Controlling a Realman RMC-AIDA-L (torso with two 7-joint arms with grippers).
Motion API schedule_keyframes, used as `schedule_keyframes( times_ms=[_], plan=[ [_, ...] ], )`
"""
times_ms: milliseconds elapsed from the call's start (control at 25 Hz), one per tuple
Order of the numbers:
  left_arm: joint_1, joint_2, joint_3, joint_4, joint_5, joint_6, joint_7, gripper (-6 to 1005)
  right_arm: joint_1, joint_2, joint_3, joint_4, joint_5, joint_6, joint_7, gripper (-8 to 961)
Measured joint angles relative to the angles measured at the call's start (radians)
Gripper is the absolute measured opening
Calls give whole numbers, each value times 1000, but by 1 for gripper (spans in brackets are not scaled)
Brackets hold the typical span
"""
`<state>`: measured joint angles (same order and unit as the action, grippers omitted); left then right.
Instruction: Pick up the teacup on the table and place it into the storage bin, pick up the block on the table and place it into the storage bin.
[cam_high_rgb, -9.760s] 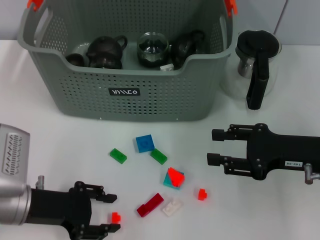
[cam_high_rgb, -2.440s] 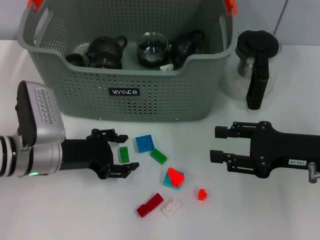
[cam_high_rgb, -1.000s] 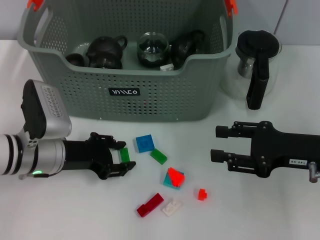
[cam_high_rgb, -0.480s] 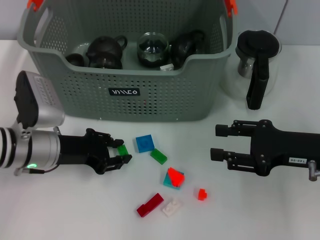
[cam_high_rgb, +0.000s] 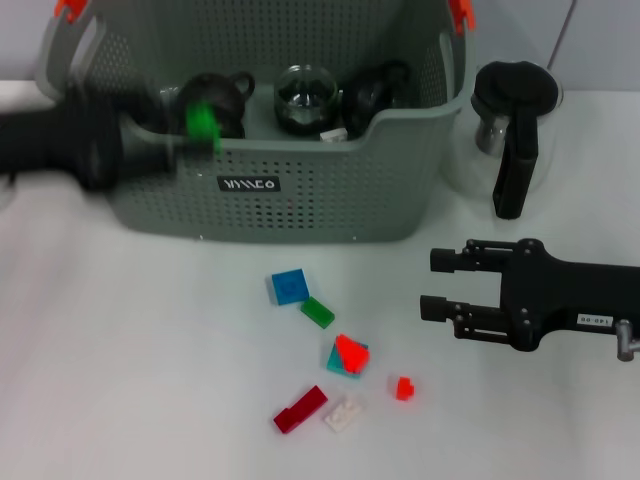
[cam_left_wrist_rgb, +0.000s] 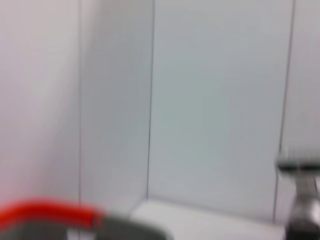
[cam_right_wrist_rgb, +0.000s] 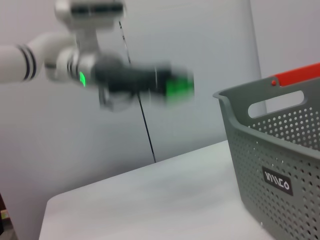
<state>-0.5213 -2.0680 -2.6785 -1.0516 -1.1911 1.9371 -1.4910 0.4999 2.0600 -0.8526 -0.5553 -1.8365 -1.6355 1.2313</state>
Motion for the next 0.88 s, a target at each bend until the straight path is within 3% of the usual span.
schedule_keyframes(
  times_ms=[120,280,440,600,880],
  plan=[
    [-68,33,1,-55,-68,-35,-147,417,2,1,0,0,0,1,0,644],
    [-183,48,73,-54,-16,-257,-255,417,4,5,0,0,-1,0,0,644],
    [-258,44,284,5,124,-598,-350,418,5,6,0,0,-2,-5,0,644],
    [-294,29,428,71,291,-844,-510,418,4,6,0,0,-1,-6,1,645],
    [-338,16,482,146,457,-928,-654,430,6,5,0,-3,1,-6,1,645]
  ],
)
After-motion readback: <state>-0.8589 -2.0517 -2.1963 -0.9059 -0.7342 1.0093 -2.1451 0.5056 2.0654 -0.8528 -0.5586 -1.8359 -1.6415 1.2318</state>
